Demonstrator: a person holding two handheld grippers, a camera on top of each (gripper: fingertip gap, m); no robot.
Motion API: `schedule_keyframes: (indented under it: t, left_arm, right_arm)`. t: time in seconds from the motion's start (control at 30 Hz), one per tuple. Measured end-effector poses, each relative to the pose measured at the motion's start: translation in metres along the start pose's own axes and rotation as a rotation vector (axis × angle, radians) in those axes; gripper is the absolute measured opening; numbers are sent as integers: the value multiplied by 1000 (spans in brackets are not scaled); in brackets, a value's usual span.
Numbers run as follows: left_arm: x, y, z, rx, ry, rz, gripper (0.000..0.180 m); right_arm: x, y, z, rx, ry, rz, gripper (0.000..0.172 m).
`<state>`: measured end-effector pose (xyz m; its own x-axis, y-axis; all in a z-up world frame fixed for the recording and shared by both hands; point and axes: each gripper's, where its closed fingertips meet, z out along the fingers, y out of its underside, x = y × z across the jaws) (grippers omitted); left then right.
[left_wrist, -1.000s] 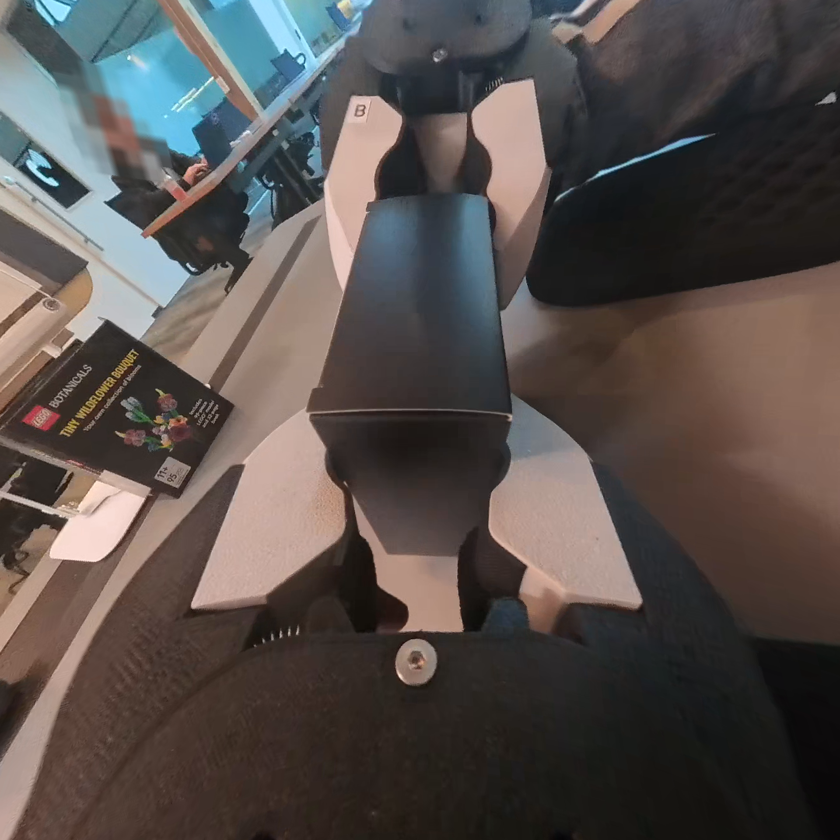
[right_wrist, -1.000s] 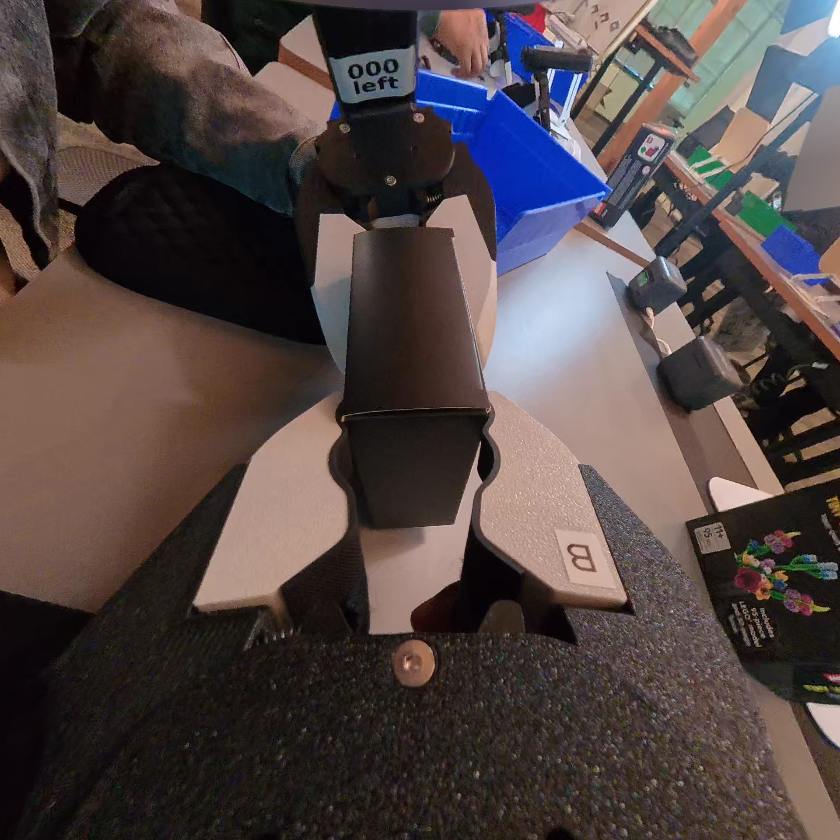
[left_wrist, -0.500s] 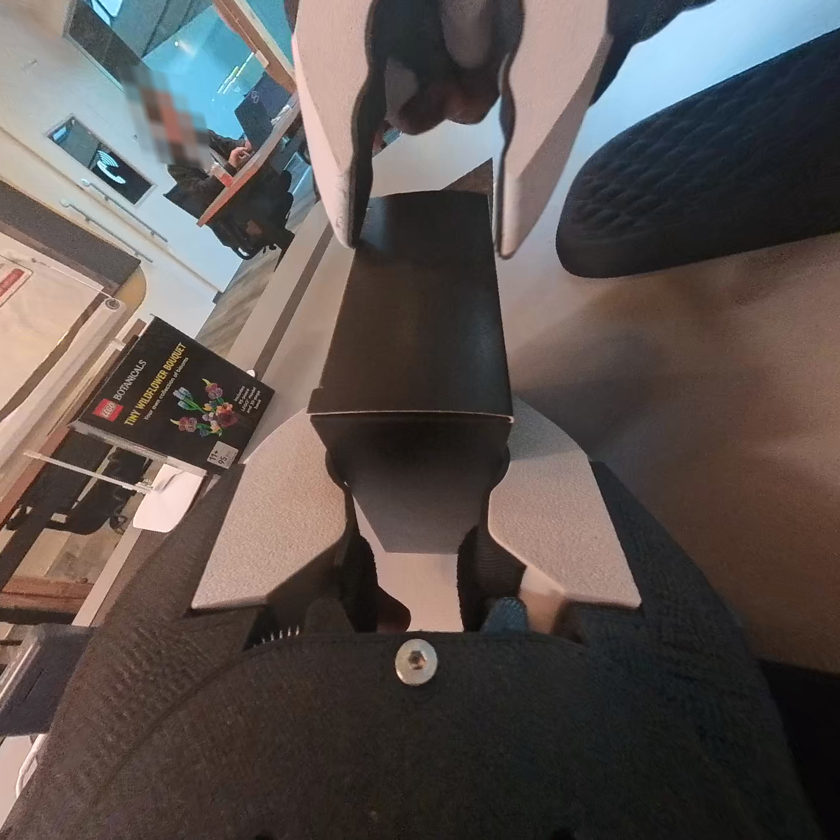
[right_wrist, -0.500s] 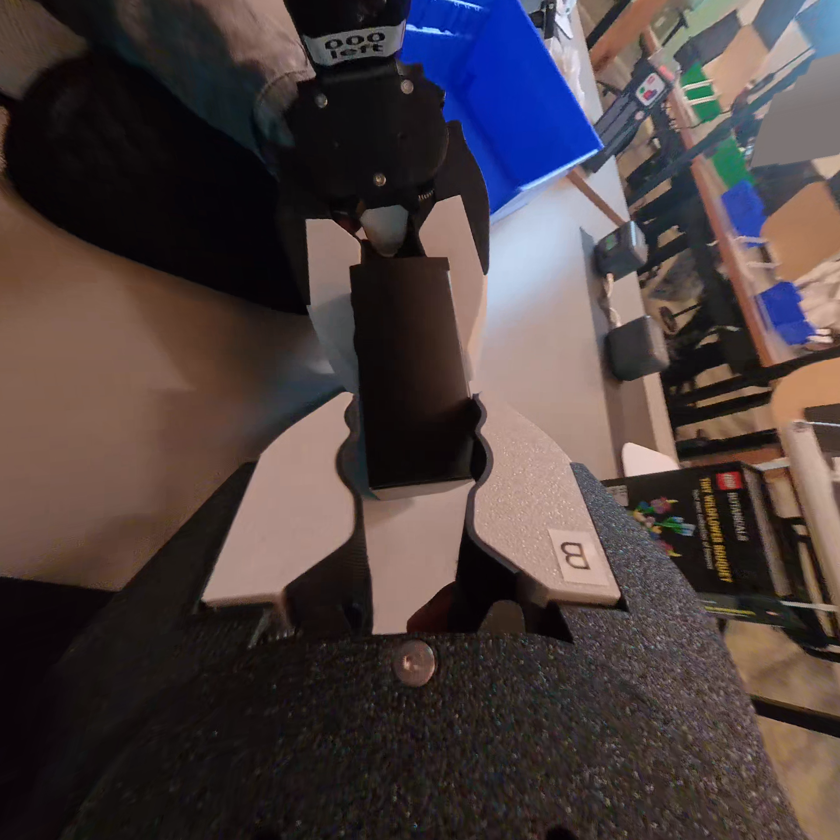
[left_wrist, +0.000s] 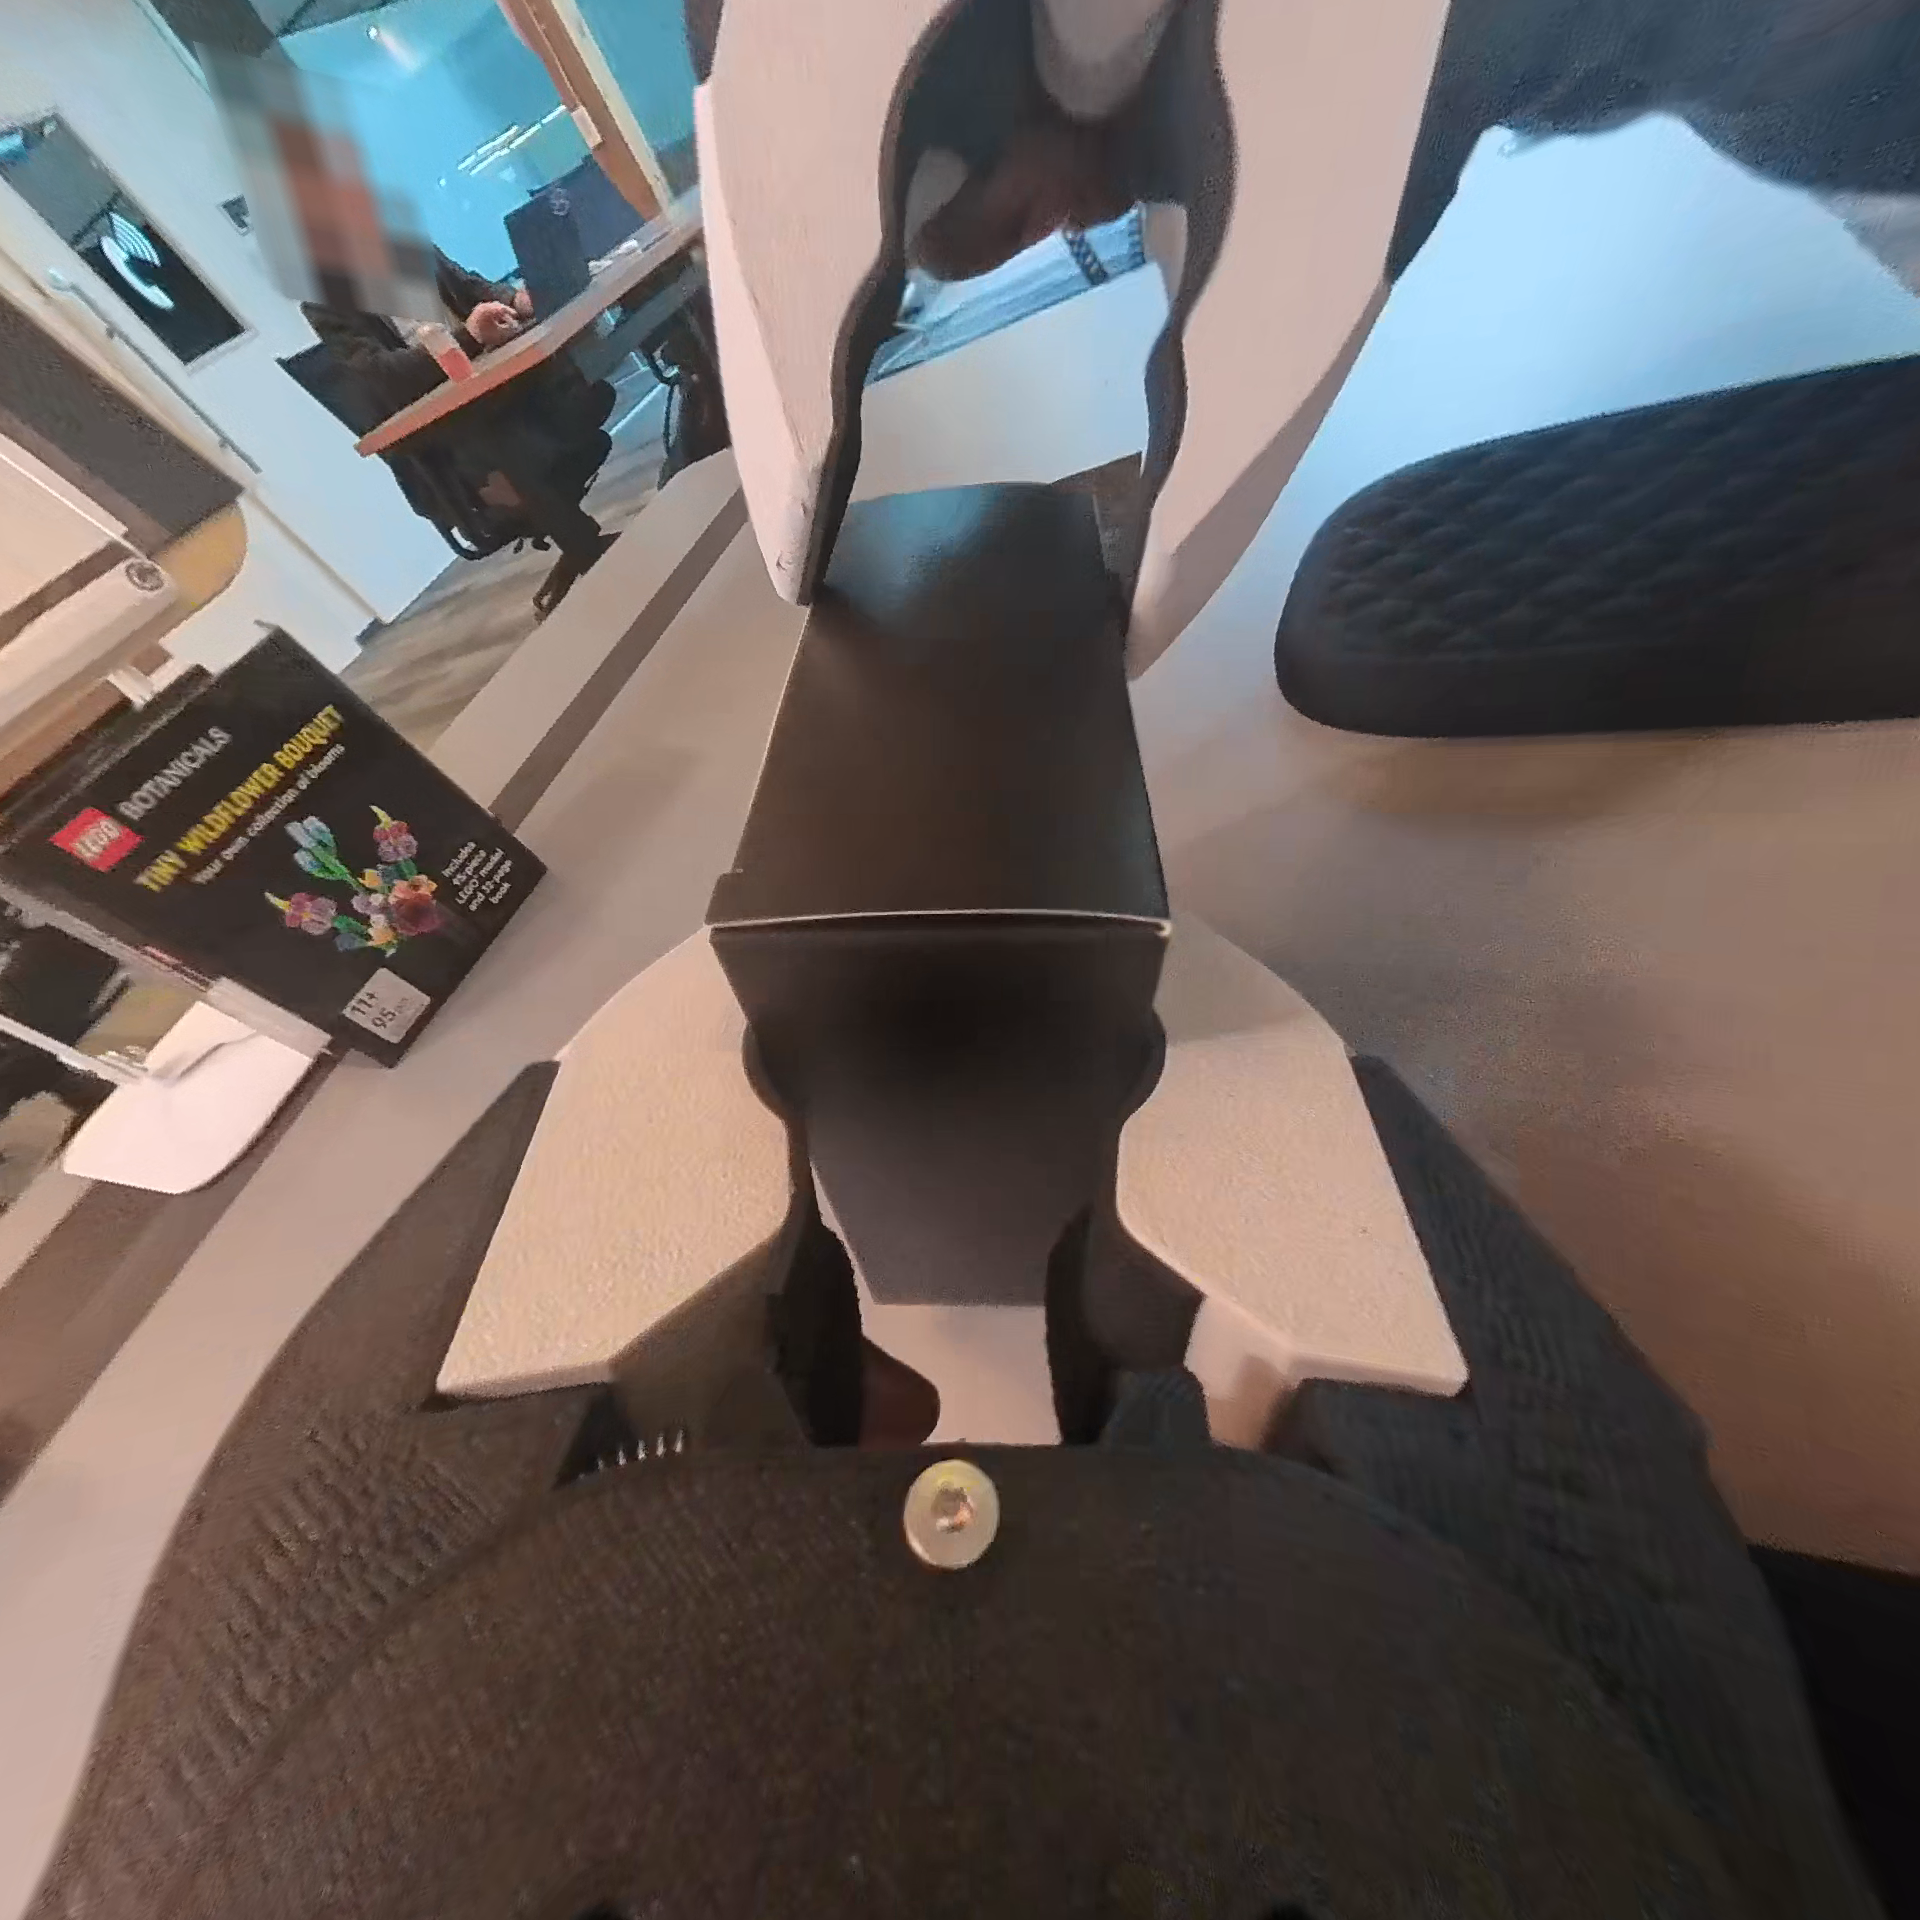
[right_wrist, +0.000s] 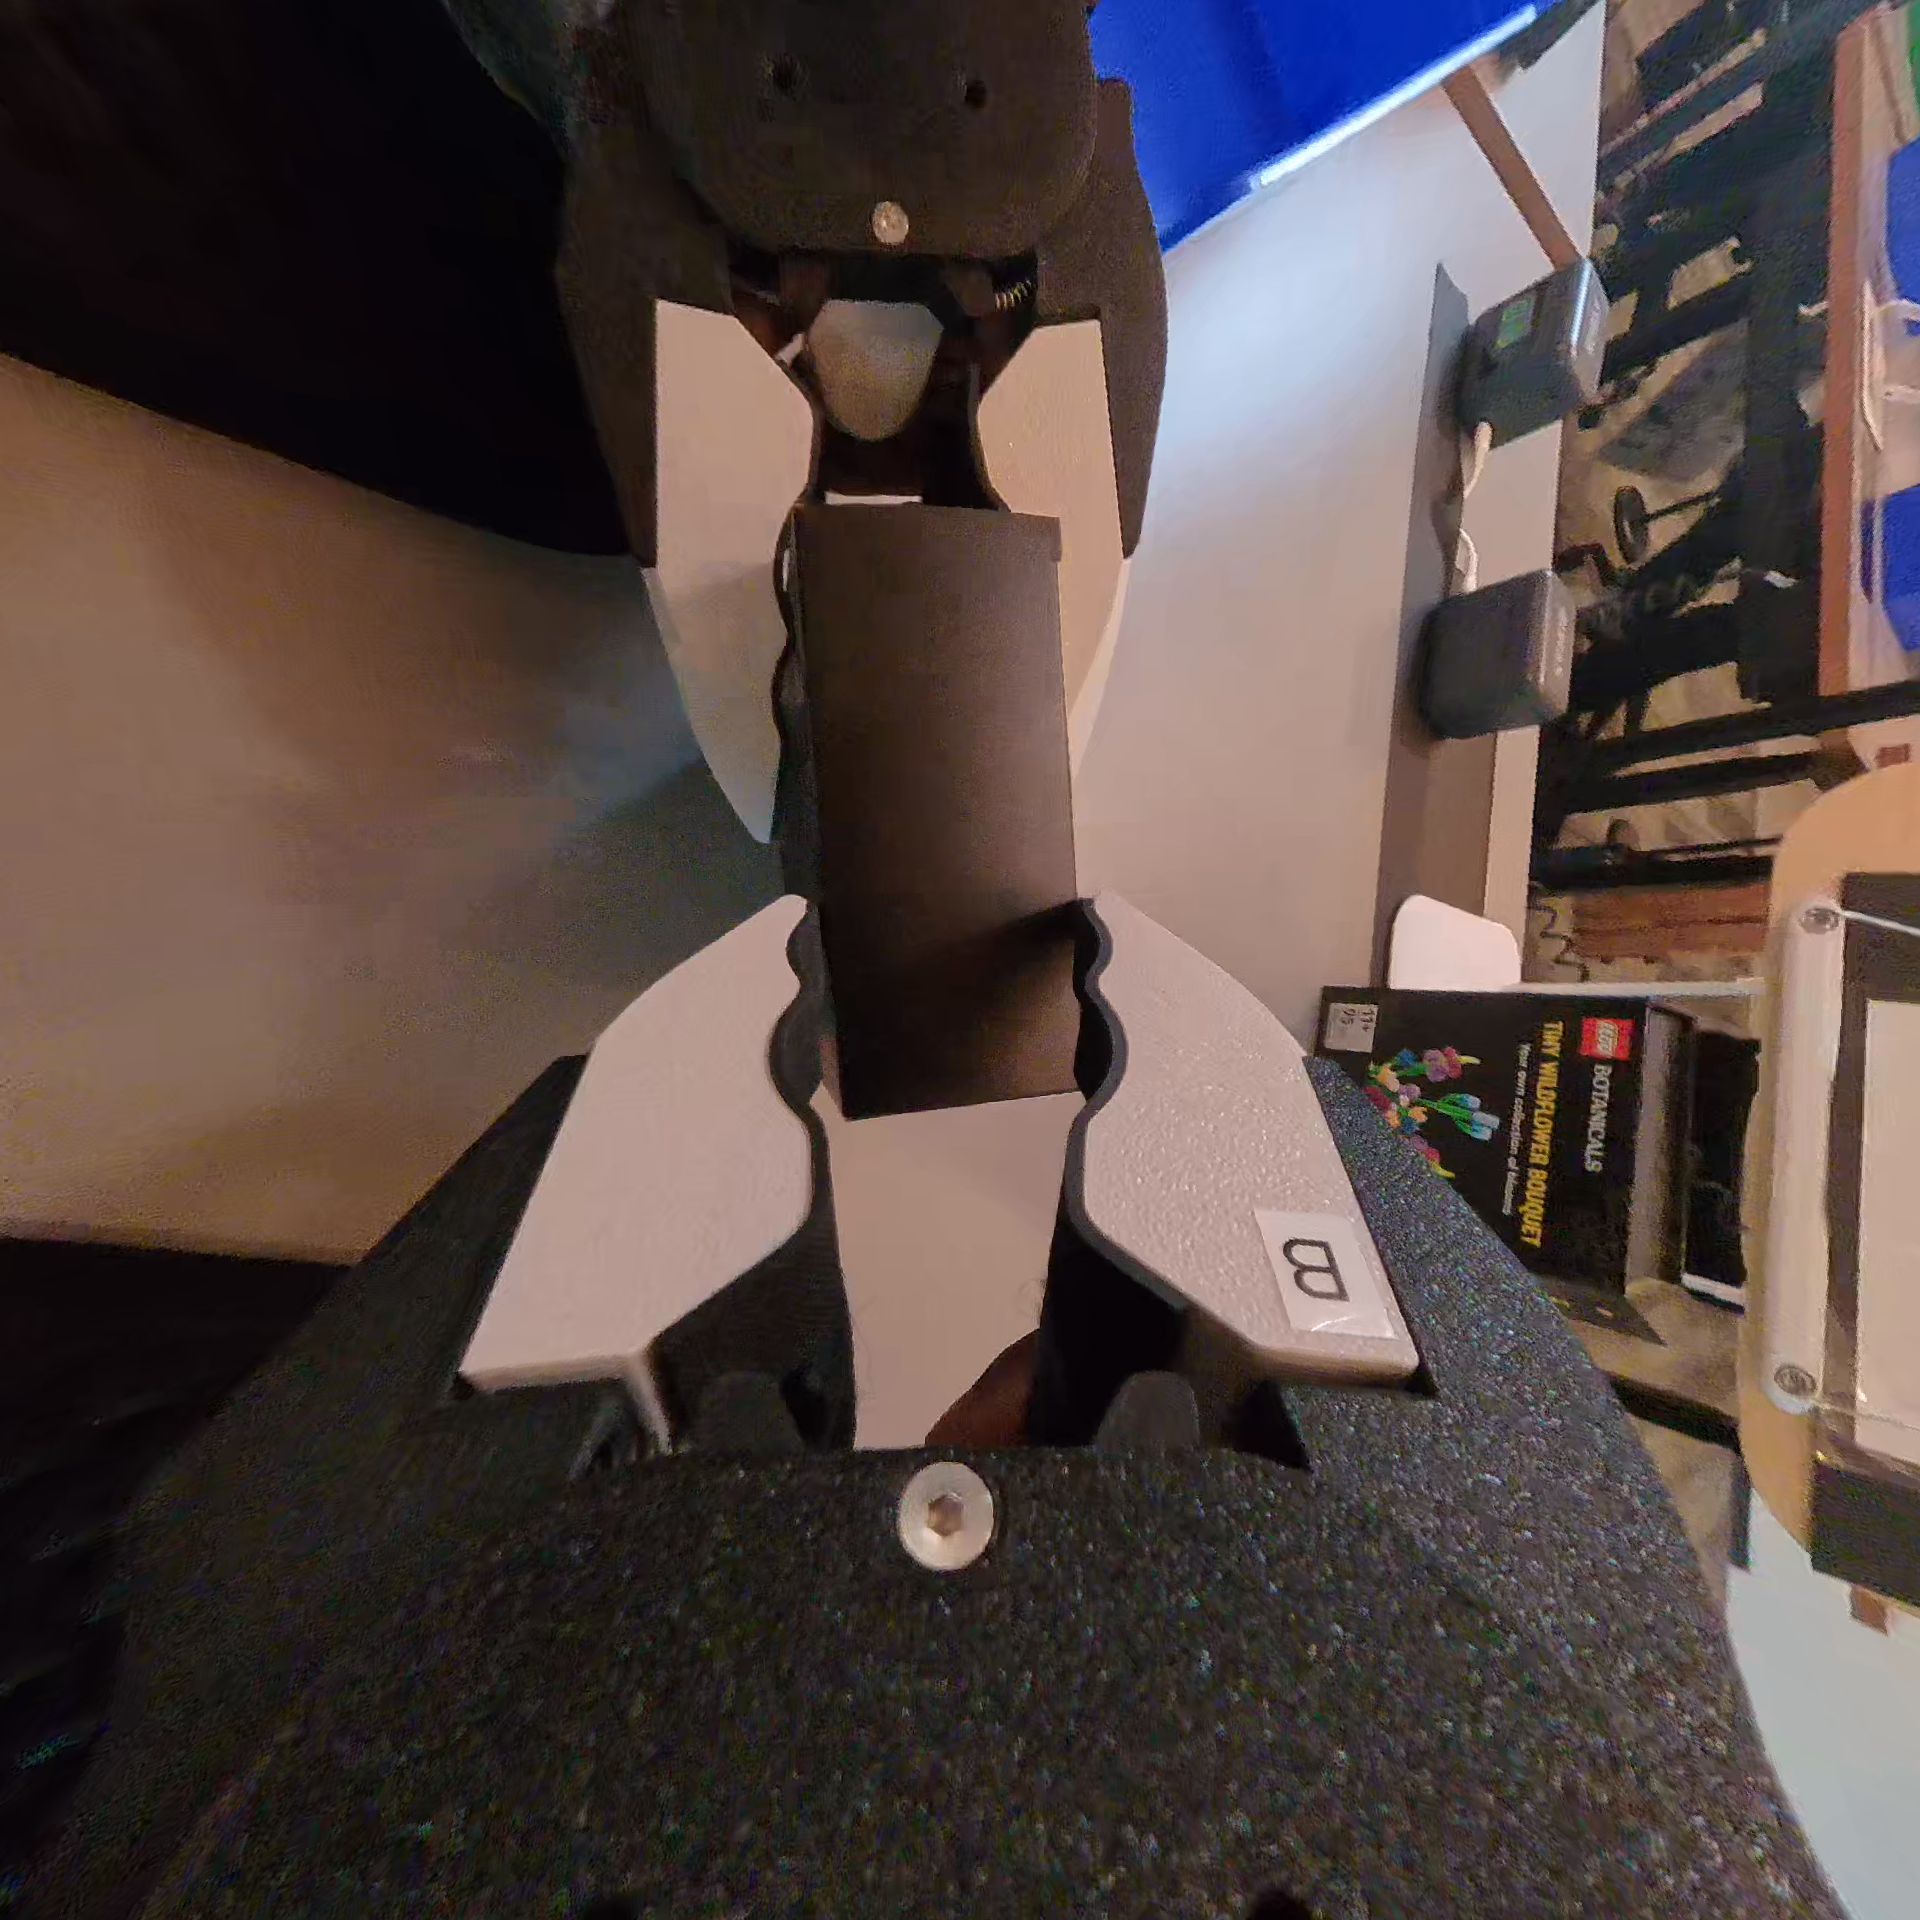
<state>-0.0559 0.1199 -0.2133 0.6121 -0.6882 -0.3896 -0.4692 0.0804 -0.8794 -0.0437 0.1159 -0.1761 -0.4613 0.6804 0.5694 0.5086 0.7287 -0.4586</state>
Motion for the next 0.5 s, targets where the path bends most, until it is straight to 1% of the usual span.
schedule_keyframes:
  t: [0.1, 0.2, 0.5]
  left_arm:
    - [-2, 0, 0, 21, 13, -47, 60]
    - [-3, 0, 0, 37, 13, -48, 60]
    - [8, -5, -4, 89, 3, 123, 60]
  right_arm:
    - [4, 1, 3, -19, 14, 25, 47]
    - [6, 1, 5, 6, 26, 30, 46]
    - [-12, -6, -7, 26, -79, 5, 45]
